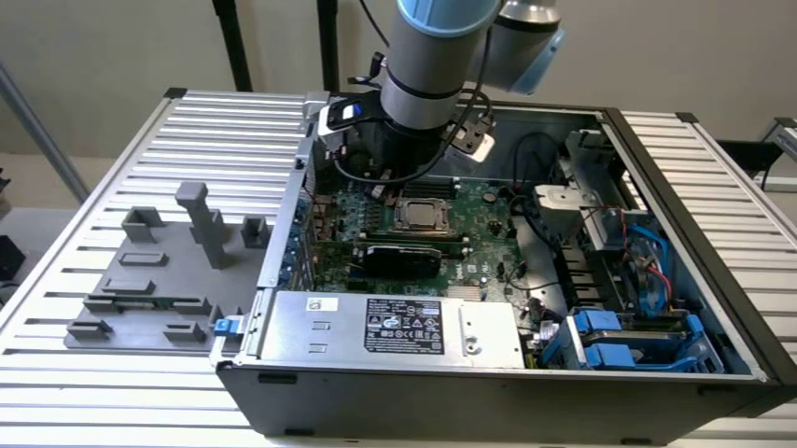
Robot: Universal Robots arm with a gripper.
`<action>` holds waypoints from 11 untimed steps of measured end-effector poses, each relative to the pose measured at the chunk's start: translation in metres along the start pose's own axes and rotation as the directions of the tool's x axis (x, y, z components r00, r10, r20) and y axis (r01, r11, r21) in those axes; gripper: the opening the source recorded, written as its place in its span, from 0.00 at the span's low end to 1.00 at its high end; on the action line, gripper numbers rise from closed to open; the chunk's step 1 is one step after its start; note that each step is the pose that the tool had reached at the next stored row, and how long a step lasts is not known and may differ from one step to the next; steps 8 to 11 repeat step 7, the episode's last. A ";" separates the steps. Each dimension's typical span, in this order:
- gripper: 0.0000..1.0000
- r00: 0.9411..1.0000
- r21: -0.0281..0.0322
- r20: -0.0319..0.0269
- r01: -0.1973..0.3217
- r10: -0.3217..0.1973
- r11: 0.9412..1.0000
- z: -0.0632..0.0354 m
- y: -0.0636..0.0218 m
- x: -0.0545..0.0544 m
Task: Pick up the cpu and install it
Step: 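Install the first cpu locking lever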
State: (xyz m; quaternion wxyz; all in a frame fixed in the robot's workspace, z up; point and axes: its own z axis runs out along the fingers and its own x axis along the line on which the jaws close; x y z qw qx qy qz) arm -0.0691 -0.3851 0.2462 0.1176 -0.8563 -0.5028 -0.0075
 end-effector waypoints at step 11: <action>0.11 1.000 0.002 -0.003 0.000 0.000 1.000 -0.0001 0.0000 0.000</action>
